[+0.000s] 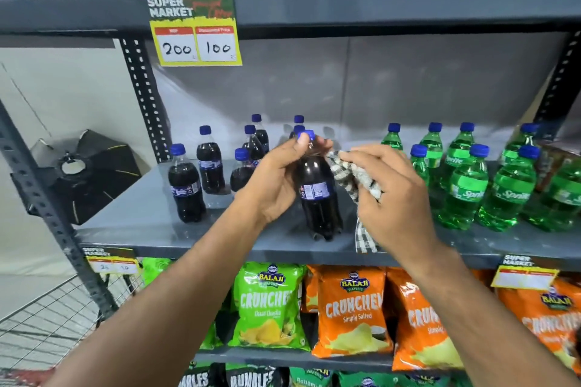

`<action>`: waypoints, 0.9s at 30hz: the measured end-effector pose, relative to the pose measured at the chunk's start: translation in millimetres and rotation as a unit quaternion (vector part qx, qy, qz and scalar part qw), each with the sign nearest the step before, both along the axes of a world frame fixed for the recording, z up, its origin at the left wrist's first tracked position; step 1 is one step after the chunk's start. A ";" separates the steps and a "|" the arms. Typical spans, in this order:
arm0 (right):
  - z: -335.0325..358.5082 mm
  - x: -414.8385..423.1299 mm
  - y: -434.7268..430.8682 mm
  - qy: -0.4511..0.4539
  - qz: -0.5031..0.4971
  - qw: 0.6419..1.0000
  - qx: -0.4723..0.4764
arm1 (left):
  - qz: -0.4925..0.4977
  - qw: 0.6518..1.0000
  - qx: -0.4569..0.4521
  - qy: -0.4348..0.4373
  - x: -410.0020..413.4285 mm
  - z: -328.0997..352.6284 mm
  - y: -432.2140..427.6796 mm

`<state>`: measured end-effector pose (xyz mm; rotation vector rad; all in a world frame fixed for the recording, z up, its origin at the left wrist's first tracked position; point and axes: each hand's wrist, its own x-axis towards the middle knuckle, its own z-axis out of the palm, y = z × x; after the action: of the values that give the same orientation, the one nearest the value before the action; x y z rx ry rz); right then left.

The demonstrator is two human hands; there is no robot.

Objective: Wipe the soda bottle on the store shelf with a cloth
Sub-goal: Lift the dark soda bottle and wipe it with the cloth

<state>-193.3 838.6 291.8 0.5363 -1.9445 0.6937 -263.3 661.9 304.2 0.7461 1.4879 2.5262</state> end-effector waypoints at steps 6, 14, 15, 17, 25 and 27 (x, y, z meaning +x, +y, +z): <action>16.1 19.9 -37.3 0.062 -0.006 0.974 0.219 | -0.052 0.998 0.033 -0.009 12.8 6.0 -2.1; -21.5 43.9 -44.0 0.054 0.009 0.892 0.448 | -0.018 0.999 0.031 -0.010 14.3 5.0 -21.4; -25.5 46.4 -44.5 0.049 0.019 0.889 0.454 | -0.019 0.999 0.028 -0.011 15.8 5.2 -23.8; -27.9 48.9 -44.7 0.041 0.032 0.888 0.457 | -0.020 1.000 0.018 -0.012 18.7 4.8 -25.5; 22.9 24.6 -49.3 0.047 0.006 0.985 0.165 | -0.075 0.997 -0.007 -0.036 23.3 5.8 -22.1; 22.0 26.5 -49.9 0.047 0.015 0.977 0.206 | -0.073 0.996 -0.015 -0.040 22.4 3.2 -22.9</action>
<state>-166.8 788.8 313.8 0.8366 -2.0008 0.2714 -240.9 639.0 307.5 0.7132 1.3880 2.3918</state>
